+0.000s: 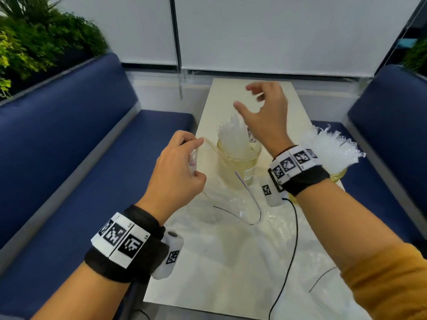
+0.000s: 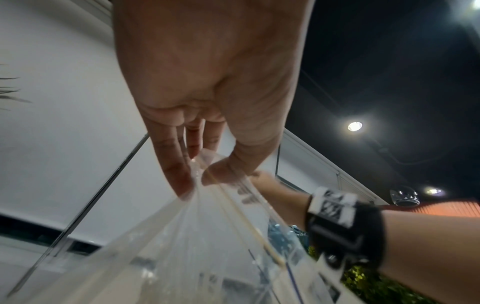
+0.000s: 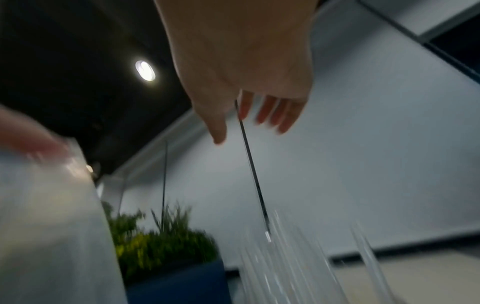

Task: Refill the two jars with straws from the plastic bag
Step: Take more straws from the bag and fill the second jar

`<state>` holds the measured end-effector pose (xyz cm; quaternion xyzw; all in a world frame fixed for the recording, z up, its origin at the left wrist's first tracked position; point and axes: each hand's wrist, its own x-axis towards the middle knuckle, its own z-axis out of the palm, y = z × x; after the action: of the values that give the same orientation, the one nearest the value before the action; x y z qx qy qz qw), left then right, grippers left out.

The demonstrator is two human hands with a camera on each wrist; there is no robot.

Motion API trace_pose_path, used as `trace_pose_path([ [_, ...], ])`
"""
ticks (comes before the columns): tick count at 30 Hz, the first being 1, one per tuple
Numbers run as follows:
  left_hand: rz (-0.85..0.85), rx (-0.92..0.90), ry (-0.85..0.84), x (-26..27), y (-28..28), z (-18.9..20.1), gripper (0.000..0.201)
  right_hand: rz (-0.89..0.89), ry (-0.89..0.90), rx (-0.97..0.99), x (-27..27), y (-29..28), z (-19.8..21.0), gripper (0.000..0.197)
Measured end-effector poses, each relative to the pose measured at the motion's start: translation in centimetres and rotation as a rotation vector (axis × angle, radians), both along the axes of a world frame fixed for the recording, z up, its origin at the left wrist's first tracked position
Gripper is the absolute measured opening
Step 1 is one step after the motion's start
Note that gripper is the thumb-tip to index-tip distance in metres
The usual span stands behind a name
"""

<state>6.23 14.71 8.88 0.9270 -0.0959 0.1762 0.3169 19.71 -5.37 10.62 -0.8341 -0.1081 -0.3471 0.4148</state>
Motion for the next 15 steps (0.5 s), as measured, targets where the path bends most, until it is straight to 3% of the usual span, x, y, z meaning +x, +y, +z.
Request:
trace_pose_path([
  [1, 0.000, 0.003, 0.008, 0.2, 0.0, 0.0, 0.066, 0.084, 0.019, 0.055, -1.3, 0.0, 1.5, 0.025],
  [2, -0.002, 0.001, 0.013, 0.5, -0.1, 0.0, 0.067, 0.183, 0.142, 0.067, -2.7, 0.0, 2.8, 0.024],
  [4, -0.010, -0.012, 0.024, 0.8, -0.3, -0.1, 0.067, 0.415, 0.615, -0.088, -5.4, 0.1, 4.2, 0.039],
  [6, -0.025, -0.020, 0.036, 1.1, -0.7, -0.2, 0.069, 0.550, 1.019, -0.292, -7.5, 0.7, 3.4, 0.039],
  [8, -0.052, -0.007, 0.037, 1.0, -1.3, -0.5, 0.070, 0.515, 1.078, -0.578, -8.5, 2.1, 0.6, 0.039],
  [11, -0.089, 0.023, 0.031, 0.6, -2.0, -1.4, 0.069, 0.247, 0.937, -1.009, -9.4, 3.6, -4.6, 0.048],
  [15, -0.104, 0.039, 0.054, 0.0, -2.3, -3.2, 0.066, 0.079, 0.966, -1.001, -9.8, 3.6, -8.7, 0.052],
])
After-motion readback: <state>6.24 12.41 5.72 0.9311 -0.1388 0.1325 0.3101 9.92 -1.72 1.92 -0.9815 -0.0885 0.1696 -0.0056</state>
